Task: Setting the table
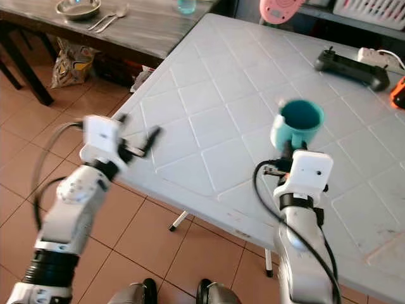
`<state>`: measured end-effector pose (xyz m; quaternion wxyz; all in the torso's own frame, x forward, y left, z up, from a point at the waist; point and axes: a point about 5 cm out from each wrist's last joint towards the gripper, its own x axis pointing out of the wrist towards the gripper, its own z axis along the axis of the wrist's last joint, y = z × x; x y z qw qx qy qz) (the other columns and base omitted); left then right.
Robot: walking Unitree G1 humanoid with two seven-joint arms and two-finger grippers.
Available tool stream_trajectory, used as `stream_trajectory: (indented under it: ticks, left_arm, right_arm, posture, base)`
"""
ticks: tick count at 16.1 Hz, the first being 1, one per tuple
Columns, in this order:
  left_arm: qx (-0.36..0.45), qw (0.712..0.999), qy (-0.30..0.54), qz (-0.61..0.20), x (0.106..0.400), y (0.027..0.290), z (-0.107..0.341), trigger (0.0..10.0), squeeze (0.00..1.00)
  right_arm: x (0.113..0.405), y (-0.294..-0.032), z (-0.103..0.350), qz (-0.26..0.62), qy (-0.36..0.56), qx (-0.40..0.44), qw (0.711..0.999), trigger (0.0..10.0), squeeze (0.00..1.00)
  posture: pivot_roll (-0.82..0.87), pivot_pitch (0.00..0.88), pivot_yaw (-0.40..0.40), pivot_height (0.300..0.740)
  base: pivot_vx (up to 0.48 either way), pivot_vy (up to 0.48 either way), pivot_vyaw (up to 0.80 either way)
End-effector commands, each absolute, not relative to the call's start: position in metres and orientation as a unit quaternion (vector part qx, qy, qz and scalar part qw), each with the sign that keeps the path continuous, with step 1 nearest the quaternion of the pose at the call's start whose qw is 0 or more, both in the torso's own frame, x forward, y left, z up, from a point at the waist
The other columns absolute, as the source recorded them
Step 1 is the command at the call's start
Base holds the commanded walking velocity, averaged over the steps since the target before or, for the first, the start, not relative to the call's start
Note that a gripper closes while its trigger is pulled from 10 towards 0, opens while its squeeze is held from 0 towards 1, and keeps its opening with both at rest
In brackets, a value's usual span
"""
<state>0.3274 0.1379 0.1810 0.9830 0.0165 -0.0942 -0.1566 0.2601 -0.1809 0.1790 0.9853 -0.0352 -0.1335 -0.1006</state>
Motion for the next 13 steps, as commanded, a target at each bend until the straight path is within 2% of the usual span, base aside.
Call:
stream_trajectory:
  ticks: [1, 3, 5, 9, 13]
  left_arm:
    - [0.02, 0.99, -0.091, -0.105, 0.33, 0.15, 0.18, 10.0, 0.0]
    - [0.022, 0.995, -0.081, -0.059, 0.328, 0.162, 0.173, 10.0, 0.0]
    - [0.035, 0.996, -0.072, -0.05, 0.319, 0.165, 0.162, 10.0, 0.0]
    - [0.029, 0.997, -0.056, -0.046, 0.323, 0.164, 0.156, 10.0, 0.0]
    - [0.021, 0.997, -0.059, -0.045, 0.33, 0.161, 0.161, 10.0, 0.0]
  right_arm:
    - [0.251, -0.185, 0.189, -0.107, -0.147, -0.038, 0.983, 10.0, 0.0]
    - [0.245, -0.188, 0.191, -0.114, -0.144, -0.035, 0.982, 10.0, 0.0]
    - [0.236, -0.19, 0.193, -0.114, -0.137, -0.048, 0.983, 10.0, 0.0]
    - [0.231, -0.19, 0.187, -0.113, -0.114, -0.041, 0.986, 10.0, 0.0]
    - [0.23, -0.19, 0.185, -0.118, -0.103, -0.04, 0.987, 10.0, 0.0]
  posture:
    - [0.12, 0.144, -0.056, 0.74]
    - [0.11, 0.144, -0.055, 0.74]
    - [0.11, 0.141, -0.06, 0.74]
    - [0.11, 0.134, -0.061, 0.74]
    - [0.1, 0.131, -0.056, 0.74]
  base:
    - [0.0, 0.0, 0.0]
    - [0.0, 0.0, 0.0]
    - [0.0, 0.0, 0.0]
    - [0.0, 0.0, 0.0]
    - [0.0, 0.0, -0.76]
